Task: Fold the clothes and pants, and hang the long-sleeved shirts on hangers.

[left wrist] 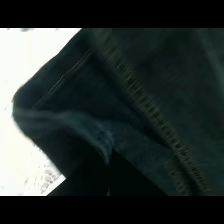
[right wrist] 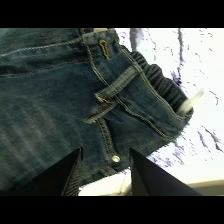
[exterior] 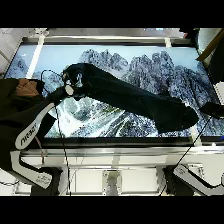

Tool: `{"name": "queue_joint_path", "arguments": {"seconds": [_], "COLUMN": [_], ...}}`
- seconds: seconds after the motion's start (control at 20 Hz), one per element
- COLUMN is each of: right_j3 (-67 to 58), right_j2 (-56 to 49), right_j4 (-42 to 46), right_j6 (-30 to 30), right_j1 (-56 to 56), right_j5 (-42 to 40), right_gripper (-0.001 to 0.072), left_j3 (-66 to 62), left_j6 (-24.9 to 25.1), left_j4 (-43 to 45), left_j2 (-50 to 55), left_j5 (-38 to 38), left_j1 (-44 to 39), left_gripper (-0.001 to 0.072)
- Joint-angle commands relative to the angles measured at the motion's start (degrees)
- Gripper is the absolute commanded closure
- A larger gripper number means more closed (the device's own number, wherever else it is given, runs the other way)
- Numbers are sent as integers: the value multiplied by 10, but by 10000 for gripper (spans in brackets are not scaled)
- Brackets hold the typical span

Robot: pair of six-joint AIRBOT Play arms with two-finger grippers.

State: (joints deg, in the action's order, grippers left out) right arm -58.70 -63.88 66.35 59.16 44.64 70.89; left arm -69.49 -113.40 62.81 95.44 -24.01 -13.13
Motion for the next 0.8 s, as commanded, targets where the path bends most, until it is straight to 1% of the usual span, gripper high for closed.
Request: {"name": "queue_joint_path", "arguments": {"seconds": [0.0,0.1,0.2,0.25,0.35,0.45,0.5,0.55,0.6,0.65,0.75], "right_j3": [0,0,0,0,0,2,9,21,41,62,92], "right_j2": [5,8,10,12,14,11,7,2,-7,-21,-69], "right_j4": [75,91,90,90,90,76,56,29,-15,-60,-128], "right_j6": [-1,-1,-1,-1,-1,1,0,-4,-20,-35,-65], "right_j1": [0,0,0,0,0,0,0,-1,-1,-1,-17], "right_j5": [6,20,28,28,33,42,46,45,41,34,23], "right_gripper": [365,365,365,365,365,365,364,361,329,255,243], "left_j3": [-35,-38,-38,-38,-38,-36,-30,-22,-12,-4,4], "left_j6": [48,48,48,48,48,48,49,49,48,48,48], "left_j4": [46,99,161,205,293,334,337,336,336,336,336], "left_j2": [-41,-112,-198,-241,-325,-374,-388,-395,-398,-398,-394], "left_j5": [-63,-122,-209,-253,-350,-439,-465,-474,-475,-474,-474], "left_j1": [32,66,96,105,110,110,110,110,110,110,110], "left_gripper": [682,682,682,682,682,682,683,683,683,683,683]}}
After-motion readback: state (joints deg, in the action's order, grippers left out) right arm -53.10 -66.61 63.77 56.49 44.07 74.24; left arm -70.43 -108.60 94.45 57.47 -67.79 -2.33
